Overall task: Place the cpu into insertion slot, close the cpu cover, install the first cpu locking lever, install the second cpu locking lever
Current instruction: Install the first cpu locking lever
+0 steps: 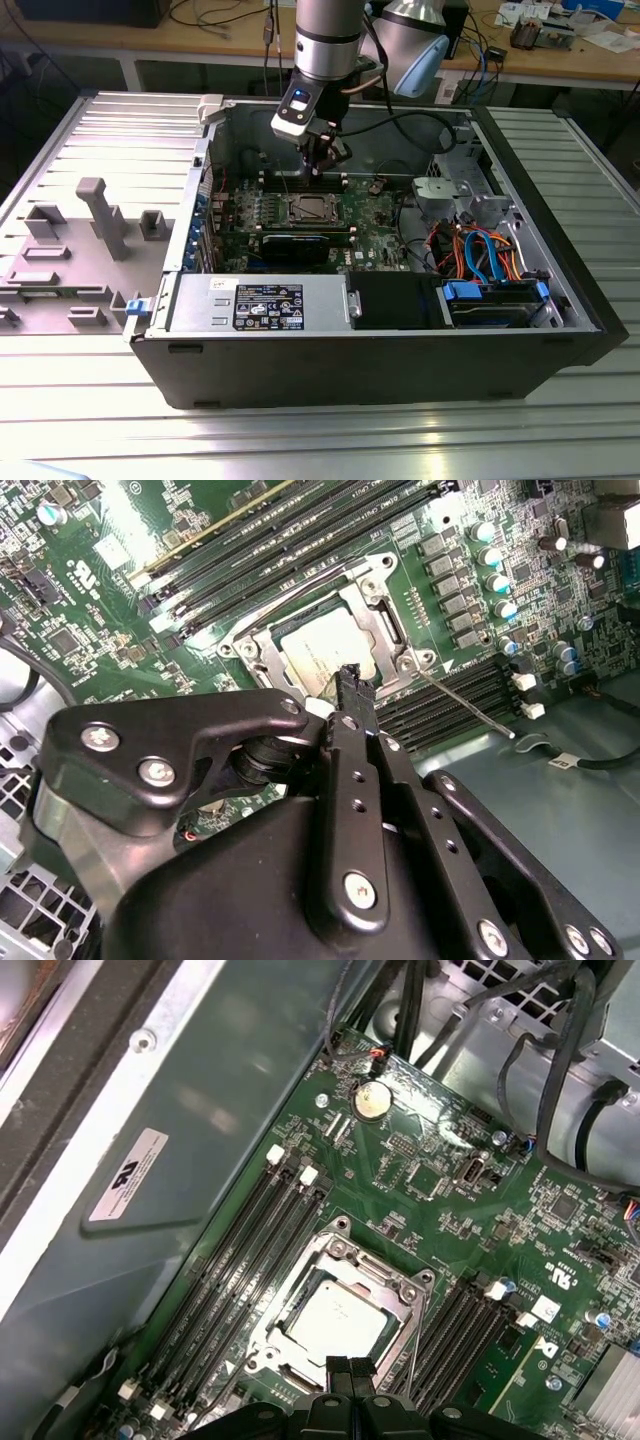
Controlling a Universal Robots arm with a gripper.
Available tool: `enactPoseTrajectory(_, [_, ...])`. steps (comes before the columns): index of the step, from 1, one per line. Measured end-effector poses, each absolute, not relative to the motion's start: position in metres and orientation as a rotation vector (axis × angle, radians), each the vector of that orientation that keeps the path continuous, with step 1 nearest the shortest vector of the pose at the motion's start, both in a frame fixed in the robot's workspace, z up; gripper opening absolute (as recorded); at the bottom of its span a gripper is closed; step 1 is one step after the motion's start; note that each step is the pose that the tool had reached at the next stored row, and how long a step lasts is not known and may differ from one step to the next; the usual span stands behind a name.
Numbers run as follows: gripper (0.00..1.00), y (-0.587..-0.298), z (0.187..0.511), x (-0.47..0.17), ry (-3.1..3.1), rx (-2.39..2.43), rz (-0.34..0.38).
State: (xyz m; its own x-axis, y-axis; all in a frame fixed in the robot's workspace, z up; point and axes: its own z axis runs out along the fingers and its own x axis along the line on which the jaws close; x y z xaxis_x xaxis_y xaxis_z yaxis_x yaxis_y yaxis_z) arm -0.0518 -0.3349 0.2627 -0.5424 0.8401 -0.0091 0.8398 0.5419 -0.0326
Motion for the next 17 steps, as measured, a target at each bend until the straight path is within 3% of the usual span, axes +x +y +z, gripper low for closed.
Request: enactPoseTrajectory(17, [0.11,-0.3349,0.2627,-0.0518,-2.811,-1.388,0.052])
